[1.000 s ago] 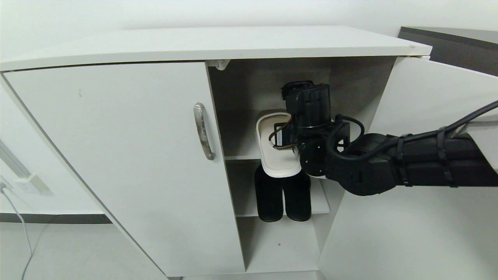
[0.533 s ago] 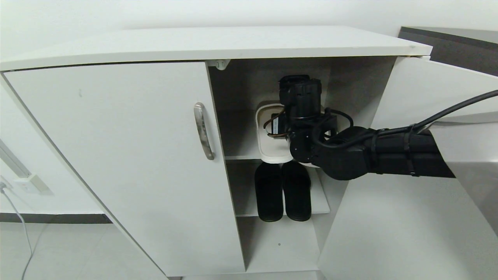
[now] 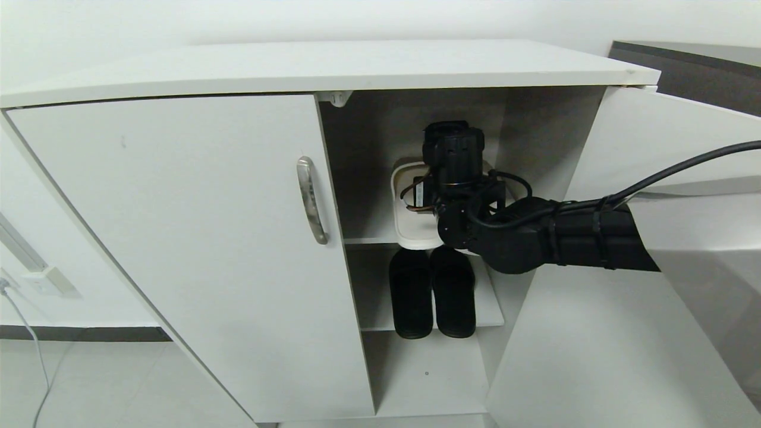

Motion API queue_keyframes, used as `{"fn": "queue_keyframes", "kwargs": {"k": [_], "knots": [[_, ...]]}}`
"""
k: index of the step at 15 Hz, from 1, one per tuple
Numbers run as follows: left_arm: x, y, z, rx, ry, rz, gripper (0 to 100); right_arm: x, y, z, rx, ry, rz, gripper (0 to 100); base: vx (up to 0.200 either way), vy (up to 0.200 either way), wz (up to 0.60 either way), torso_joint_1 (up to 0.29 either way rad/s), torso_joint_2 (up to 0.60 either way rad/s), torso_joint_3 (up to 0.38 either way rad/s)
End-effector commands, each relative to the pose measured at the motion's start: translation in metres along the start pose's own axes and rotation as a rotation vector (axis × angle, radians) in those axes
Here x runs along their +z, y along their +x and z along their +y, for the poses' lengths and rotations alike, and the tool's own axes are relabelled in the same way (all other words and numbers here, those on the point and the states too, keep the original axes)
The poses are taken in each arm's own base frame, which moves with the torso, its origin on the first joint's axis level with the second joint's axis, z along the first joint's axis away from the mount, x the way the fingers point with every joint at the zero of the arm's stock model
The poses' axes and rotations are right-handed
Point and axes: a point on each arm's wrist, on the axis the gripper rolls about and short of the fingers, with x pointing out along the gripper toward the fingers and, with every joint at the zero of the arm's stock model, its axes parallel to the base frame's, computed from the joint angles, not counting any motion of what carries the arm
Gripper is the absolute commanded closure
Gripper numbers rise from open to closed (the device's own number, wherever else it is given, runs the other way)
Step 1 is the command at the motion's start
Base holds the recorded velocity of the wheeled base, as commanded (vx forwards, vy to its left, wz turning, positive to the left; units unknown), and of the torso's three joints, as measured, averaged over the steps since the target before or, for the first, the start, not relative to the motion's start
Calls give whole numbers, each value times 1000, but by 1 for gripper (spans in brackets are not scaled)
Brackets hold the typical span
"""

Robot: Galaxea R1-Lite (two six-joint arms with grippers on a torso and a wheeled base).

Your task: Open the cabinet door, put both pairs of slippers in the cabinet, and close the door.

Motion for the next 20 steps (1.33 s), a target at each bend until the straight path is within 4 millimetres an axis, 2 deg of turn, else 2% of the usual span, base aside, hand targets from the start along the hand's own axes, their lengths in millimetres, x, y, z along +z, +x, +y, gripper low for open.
{"fn": "queue_keyframes", "kwargs": {"k": [1, 4, 5, 9, 13, 17, 20], "knots": [[0, 0, 0, 0, 0, -1, 100, -2, 2, 0, -3, -4, 3, 100, 0, 0, 0, 0, 0, 0], [0, 0, 0, 3, 0, 1, 100, -2, 3, -1, -7, -5, 4, 100, 0, 0, 0, 0, 0, 0], [0, 0, 0, 6, 0, -1, 100, -3, 3, -1, -7, -6, 5, 0, 0, 0, 0, 0, 0, 0], [0, 0, 0, 6, -2, 0, 100, -2, -4, -2, 0, -16, 15, 0, 0, 0, 0, 0, 0, 0], [0, 0, 0, 6, 0, -1, 100, 10, -34, -7, 27, -17, 16, 0, 0, 0, 0, 0, 0, 0], [0, 0, 0, 6, 3, -1, 100, 19, -91, -19, 96, -16, 17, 0, 0, 0, 0, 0, 0, 0], [0, 0, 0, 5, 3, -1, 100, 10, -121, -31, 148, -15, 19, 0, 0, 0, 0, 0, 0, 0]]}}
